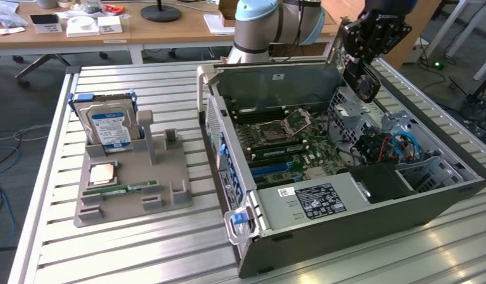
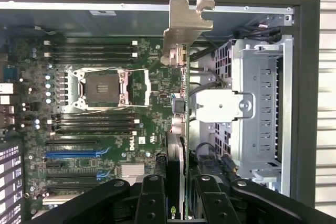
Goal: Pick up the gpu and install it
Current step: 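Pick up the gpu and move the gpu toward the slot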
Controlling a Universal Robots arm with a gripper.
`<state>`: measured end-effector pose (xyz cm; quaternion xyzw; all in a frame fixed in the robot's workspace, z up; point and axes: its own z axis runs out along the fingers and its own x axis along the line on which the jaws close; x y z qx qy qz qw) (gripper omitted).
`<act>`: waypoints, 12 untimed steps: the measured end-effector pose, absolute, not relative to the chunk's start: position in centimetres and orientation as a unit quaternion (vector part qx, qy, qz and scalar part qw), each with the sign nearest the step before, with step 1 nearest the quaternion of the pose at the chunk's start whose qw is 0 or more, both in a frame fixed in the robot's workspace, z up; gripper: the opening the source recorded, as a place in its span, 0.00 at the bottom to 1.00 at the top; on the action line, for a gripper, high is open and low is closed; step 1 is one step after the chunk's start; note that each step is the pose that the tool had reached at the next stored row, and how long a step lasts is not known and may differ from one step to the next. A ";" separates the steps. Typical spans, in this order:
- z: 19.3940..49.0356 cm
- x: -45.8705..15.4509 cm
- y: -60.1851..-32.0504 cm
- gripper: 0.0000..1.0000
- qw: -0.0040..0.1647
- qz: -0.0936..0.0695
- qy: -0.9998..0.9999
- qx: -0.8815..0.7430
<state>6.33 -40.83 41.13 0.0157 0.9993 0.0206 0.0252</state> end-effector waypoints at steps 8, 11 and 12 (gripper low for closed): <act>41.1 6.5 -40.8 0.26 0.024 0.020 0.999 0.016; 41.1 6.6 -40.8 0.26 0.022 0.020 0.999 0.016; 41.1 6.6 -40.8 0.26 0.022 0.020 0.999 0.016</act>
